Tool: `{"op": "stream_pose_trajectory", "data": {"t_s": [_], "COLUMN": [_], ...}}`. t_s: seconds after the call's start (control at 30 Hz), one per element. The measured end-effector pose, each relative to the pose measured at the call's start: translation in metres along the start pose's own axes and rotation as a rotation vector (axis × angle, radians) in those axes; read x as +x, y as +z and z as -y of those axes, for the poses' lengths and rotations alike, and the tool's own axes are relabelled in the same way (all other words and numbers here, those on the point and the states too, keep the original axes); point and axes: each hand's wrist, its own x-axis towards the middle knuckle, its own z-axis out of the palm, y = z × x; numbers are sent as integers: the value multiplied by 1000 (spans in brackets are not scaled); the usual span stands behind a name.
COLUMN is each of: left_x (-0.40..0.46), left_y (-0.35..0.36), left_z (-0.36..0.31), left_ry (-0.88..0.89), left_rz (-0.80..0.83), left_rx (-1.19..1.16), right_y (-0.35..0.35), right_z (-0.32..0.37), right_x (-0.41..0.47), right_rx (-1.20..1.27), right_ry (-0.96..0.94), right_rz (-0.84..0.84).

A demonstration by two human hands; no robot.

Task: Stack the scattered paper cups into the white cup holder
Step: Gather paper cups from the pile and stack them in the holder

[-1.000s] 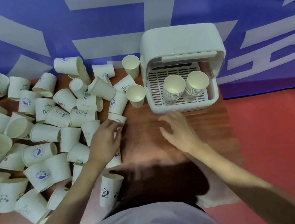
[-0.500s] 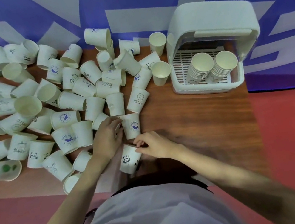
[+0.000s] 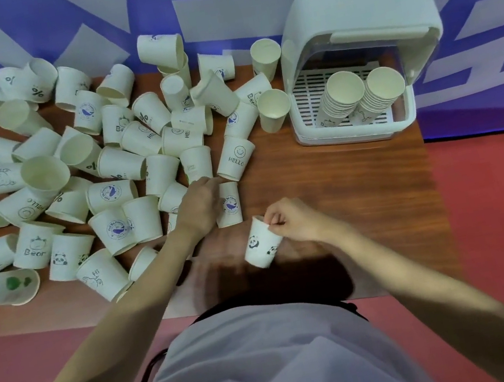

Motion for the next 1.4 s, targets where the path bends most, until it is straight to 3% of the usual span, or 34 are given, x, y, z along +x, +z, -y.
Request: {"op": "stream_pose_trajectory", "data": {"t_s": [0.23,0.4,0.57,0.73,0.97,1.4], "left_x": [-6,9,42,88,133,162], "left_y": [6,-5,-35,-46,-20,23], "left_z": [-27,-70,-134,-188,-217,-202], "left_ry": [102,182,419,512,622,517], "left_rz": [-9,-3,-226,-425,-402,-121], "left_rx": [-39,-88,-184,-223,-56,119], "right_y": [-61,-111,-169,-210,-218,-211], "right_z": [-31,-48,-63,-85,-116,-150], "right_x": [-26,-51,-67,-62,-39,-1], "right_rx": [78,35,-35,-230,-399,-422], "right_ry": [124,114,31,-33,-112,-29], "right_rz": [-355,-664,-959,-1222,-1182,-894]}}
